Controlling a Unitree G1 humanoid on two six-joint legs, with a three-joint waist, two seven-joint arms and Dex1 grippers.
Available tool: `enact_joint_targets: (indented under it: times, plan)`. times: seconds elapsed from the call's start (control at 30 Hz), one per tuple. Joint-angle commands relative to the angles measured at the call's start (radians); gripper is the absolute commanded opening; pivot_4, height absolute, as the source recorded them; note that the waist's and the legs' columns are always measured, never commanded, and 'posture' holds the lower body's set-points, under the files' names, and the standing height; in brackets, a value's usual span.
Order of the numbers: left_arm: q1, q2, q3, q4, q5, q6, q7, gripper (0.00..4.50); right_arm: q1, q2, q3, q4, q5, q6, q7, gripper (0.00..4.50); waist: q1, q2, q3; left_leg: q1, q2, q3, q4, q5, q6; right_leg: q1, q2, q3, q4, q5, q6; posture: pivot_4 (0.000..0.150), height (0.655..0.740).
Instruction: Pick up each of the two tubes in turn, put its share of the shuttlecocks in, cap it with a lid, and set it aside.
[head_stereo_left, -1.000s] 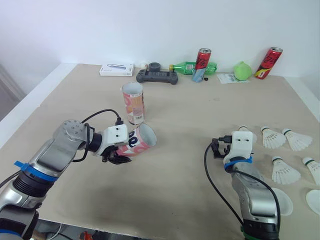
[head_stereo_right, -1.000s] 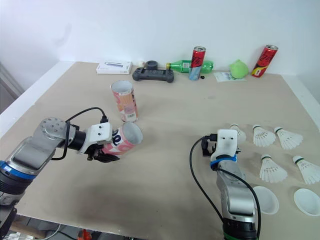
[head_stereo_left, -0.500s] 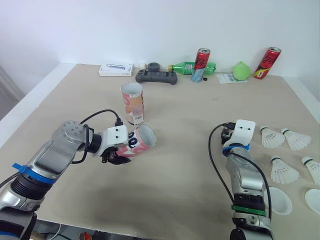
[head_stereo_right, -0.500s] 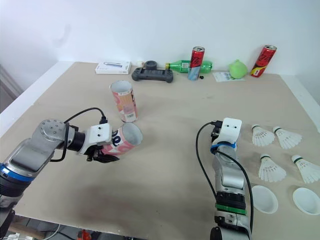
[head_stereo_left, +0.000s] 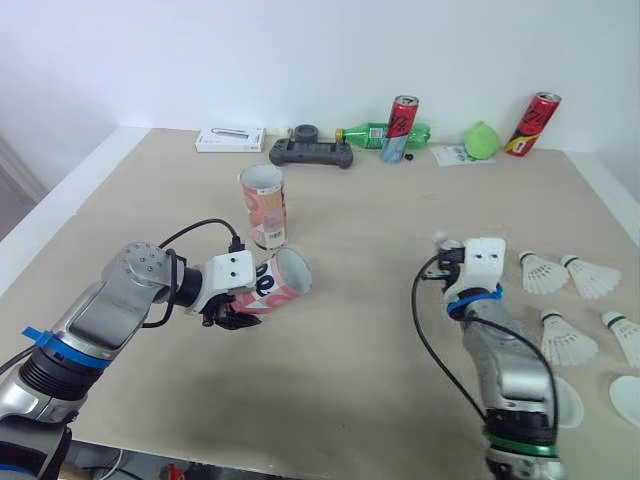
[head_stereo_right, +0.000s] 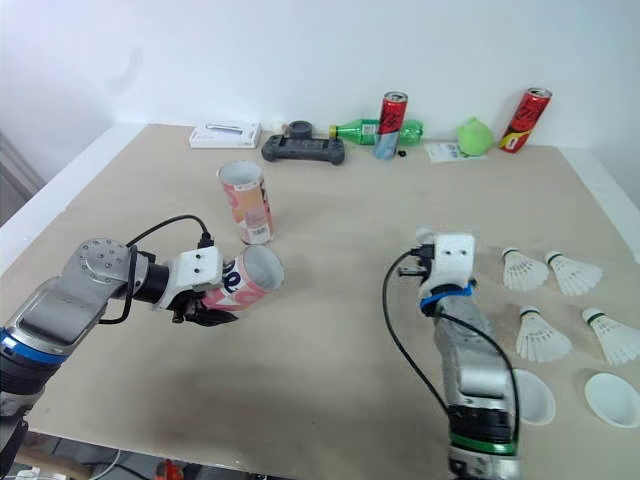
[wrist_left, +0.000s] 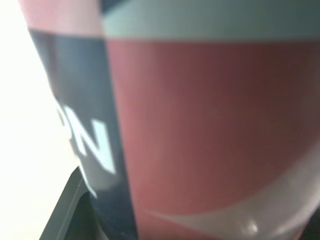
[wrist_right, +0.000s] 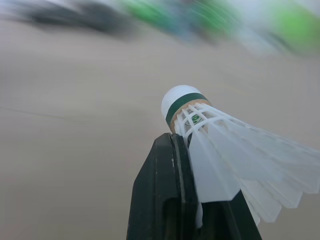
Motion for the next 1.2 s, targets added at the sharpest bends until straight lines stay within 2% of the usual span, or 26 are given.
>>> enact_joint_targets:
  times: [0.03, 0.13, 0.23, 0.5, 0.8, 0.83, 0.87, 0.93, 0.97, 1.03, 1.07, 1.1, 1.2]
  plan:
    - [0.008, -0.011, -0.038, 0.013, 0.001, 0.003, -0.005, 2.5, -0.05, -0.14, 0.018, -0.196, 0.178, 0.067, 0.247, 0.02, 0.001, -0.001, 0.0, 0.0, 0.0, -0.001, 0.0, 0.0, 0.0, 0.0, 0.0, -0.001, 0.0, 0.0, 0.0, 0.15, 0.74]
    - [0.002, -0.014, -0.04, 0.024, 0.003, -0.001, -0.004, 2.5, -0.114, -0.272, 0.034, -0.231, 0.221, 0.1, 0.372, 0.02, 0.005, -0.002, 0.001, 0.0, 0.0, -0.001, 0.0, 0.0, 0.0, 0.001, 0.0, -0.003, 0.0, -0.001, -0.001, 0.15, 0.74]
    - [0.002, -0.017, -0.041, 0.026, 0.004, -0.003, 0.0, 2.5, -0.17, -0.366, 0.091, -0.223, 0.188, 0.072, 0.464, 0.02, 0.005, -0.004, 0.002, 0.0, 0.0, -0.001, 0.001, 0.0, 0.0, 0.0, -0.002, -0.003, -0.001, -0.001, -0.001, 0.15, 0.74]
    - [0.016, -0.012, -0.037, -0.002, 0.0, 0.012, 0.008, 2.5, -0.294, -0.272, 0.311, -0.159, 0.076, 0.006, 0.491, 0.02, 0.006, -0.005, 0.003, -0.001, 0.0, -0.001, 0.0, 0.0, 0.0, 0.0, -0.002, -0.004, -0.001, -0.001, -0.001, 0.15, 0.74]
    - [0.017, -0.015, -0.039, -0.024, -0.003, 0.033, 0.015, 2.5, -0.347, -0.258, 0.374, -0.145, 0.044, -0.002, 0.567, 0.02, 0.008, -0.007, 0.004, -0.001, -0.001, -0.001, 0.001, 0.0, 0.0, -0.001, -0.003, -0.004, -0.001, -0.001, 0.0, 0.15, 0.74]
    - [0.017, -0.015, -0.039, -0.025, -0.004, 0.035, 0.016, 2.5, -0.35, -0.257, 0.37, -0.143, 0.045, 0.0, 0.572, 0.71, 0.008, -0.007, 0.004, -0.001, 0.0, -0.001, 0.0, 0.0, 0.0, -0.001, -0.003, -0.005, -0.001, -0.001, 0.0, 0.15, 0.74]
    - [0.017, -0.014, -0.039, -0.026, -0.004, 0.036, 0.017, 2.5, -0.352, -0.257, 0.368, -0.142, 0.045, 0.001, 0.575, 0.86, 0.008, -0.007, 0.004, -0.001, 0.0, -0.001, 0.001, 0.0, 0.0, -0.001, -0.003, -0.005, -0.001, -0.001, 0.0, 0.15, 0.74]
    - [0.016, -0.014, -0.04, -0.03, -0.005, 0.041, 0.019, 2.5, -0.354, -0.261, 0.357, -0.142, 0.049, 0.005, 0.583, 1.66, 0.008, -0.007, 0.004, -0.001, 0.0, -0.001, 0.001, 0.0, 0.0, -0.001, -0.003, -0.005, -0.001, -0.001, 0.0, 0.15, 0.74]
    - [0.016, -0.014, -0.041, -0.031, -0.006, 0.043, 0.019, 2.5, -0.355, -0.263, 0.352, -0.142, 0.052, 0.009, 0.586, 2.45, 0.008, -0.007, 0.004, -0.001, 0.0, -0.001, 0.001, 0.0, 0.0, -0.001, -0.003, -0.005, -0.001, -0.001, 0.0, 0.15, 0.74]
    - [0.016, -0.013, -0.043, -0.037, -0.008, 0.047, 0.017, 2.5, -0.355, -0.266, 0.334, -0.146, 0.059, 0.021, 0.581, 3.35, 0.008, -0.007, 0.004, -0.001, 0.0, -0.001, 0.001, 0.0, 0.0, -0.001, -0.003, -0.005, -0.001, -0.001, 0.0, 0.15, 0.74]
    - [0.016, -0.013, -0.043, -0.038, -0.009, 0.048, 0.017, 2.5, -0.355, -0.266, 0.33, -0.147, 0.061, 0.025, 0.579, 3.63, 0.008, -0.007, 0.004, -0.001, -0.001, -0.001, 0.0, 0.0, 0.0, -0.001, -0.003, -0.005, -0.001, -0.001, 0.0, 0.15, 0.74]
    - [0.011, -0.014, -0.044, -0.035, -0.008, 0.046, 0.016, 2.5, -0.351, -0.268, 0.305, -0.152, 0.074, 0.043, 0.567, 4.39, 0.008, -0.007, 0.004, -0.001, -0.001, -0.001, 0.001, 0.0, 0.0, -0.001, -0.004, -0.005, -0.001, -0.001, 0.0, 0.15, 0.74]
    - [0.005, -0.006, -0.037, -0.028, -0.008, 0.039, 0.01, 2.5, -0.31, -0.268, 0.14, -0.198, 0.165, 0.147, 0.479, 4.47, 0.009, -0.007, 0.004, -0.002, -0.001, -0.001, 0.001, 0.0, 0.0, -0.001, -0.004, -0.005, -0.001, -0.001, 0.0, 0.15, 0.74]
